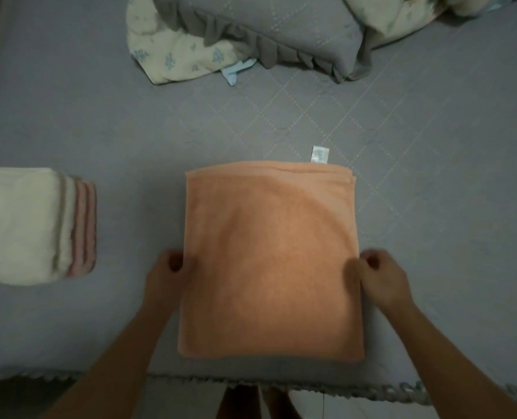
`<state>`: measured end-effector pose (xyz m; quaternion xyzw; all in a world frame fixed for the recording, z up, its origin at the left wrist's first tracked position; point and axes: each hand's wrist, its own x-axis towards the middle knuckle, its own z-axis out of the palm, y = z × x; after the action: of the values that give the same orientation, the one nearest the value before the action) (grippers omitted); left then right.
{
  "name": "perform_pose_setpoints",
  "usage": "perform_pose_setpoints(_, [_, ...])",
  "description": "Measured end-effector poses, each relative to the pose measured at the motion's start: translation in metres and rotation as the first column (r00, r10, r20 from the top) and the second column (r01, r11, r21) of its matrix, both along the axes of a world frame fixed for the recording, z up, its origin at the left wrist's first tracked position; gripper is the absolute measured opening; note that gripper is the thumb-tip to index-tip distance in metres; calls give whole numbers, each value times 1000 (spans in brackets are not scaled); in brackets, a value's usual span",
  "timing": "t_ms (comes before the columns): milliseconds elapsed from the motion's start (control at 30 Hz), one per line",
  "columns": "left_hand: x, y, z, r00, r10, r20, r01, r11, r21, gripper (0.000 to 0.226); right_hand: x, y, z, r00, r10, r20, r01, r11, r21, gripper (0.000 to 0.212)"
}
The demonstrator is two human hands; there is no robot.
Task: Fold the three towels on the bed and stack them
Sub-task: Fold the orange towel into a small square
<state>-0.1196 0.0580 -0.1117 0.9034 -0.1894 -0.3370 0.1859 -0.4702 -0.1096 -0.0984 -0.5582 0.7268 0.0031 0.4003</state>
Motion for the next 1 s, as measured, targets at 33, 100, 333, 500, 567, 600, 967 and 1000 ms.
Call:
perform_pose_setpoints(33, [9,-27,-1,998,-56,38,57,998,-17,18,14,-25,-2,1000,13,14,-12,998,-55,20])
perform_pose_setpoints(100, [25,-76,-2,988,-123,89,127,991,-42,22,41,-70,-4,999,-13,46,19,991,-132,28])
perform_pose_setpoints(333, [58,-169,3,979,7,204,44,969,-244,14,85,-138,-4,986,-115,117,148,934,-326,16])
perform_pose_setpoints(500, [71,-170,-3,983,151,101,-100,914,-393,11,88,-142,-2,951,-142,273,247,881,-404,12])
perform_pose_setpoints(567, [73,-174,-7,978,197,66,-148,885,-441,13,93,-146,0,941,-131,313,270,848,-456,8])
perform_pose_setpoints(600, [74,-177,-8,976,209,60,-159,876,-455,13,95,-149,0,943,-132,306,273,832,-482,8])
perform_pose_setpoints(967, [70,-178,-10,932,-168,321,257,931,-260,41,88,-137,-18,993,-117,-6,107,928,-357,31])
perform_pose_setpoints(1000, [61,-173,-7,871,-260,416,380,895,-235,49,94,-127,-13,996,-60,-62,26,896,-442,40])
